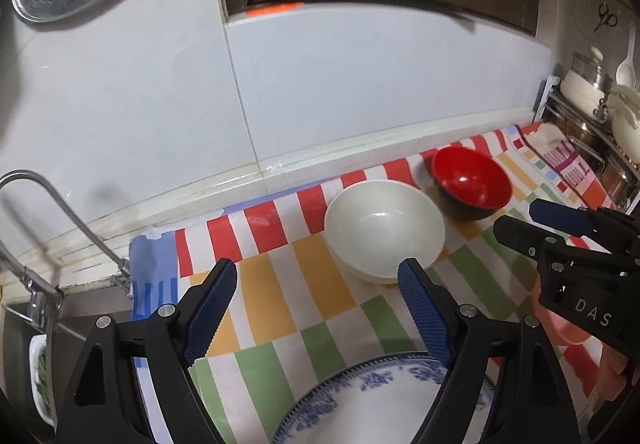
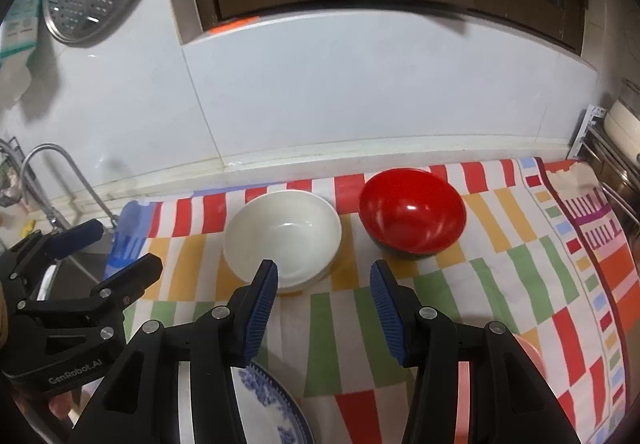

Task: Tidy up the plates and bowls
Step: 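Move both tools toward the white bowl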

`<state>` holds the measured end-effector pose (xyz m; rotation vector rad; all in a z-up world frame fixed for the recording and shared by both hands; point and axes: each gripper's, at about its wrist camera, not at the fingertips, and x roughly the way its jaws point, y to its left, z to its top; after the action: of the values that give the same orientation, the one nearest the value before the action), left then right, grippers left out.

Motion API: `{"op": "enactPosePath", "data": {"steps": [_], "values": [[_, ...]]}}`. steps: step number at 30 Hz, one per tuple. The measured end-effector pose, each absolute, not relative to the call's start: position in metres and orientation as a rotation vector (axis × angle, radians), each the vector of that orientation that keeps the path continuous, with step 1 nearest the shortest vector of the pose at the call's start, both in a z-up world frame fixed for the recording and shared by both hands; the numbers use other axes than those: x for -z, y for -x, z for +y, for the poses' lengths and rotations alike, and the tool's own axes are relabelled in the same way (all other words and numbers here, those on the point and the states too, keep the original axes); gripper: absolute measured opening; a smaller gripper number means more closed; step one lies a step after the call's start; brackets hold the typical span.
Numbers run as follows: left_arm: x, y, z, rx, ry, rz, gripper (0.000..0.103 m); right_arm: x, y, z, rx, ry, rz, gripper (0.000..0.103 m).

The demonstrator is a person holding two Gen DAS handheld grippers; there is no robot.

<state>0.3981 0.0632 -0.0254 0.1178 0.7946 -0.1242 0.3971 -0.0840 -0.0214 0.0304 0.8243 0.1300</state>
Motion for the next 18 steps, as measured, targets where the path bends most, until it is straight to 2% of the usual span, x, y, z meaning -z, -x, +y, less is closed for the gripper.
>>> {"op": "enactPosePath", "data": {"steps": [9,18], "values": [[0.057,-0.445,0.068,0.172,-0.128,0.857,0.079,0.054,-0.435,-0.077,-0.087,-0.066,0.918,0.049],[0.091,-0.482,0.065,0.215,-0.115,0.932,0.071,0.082,-0.465,-0.077,-0.046,-0.104,0.991,0.049]]}}
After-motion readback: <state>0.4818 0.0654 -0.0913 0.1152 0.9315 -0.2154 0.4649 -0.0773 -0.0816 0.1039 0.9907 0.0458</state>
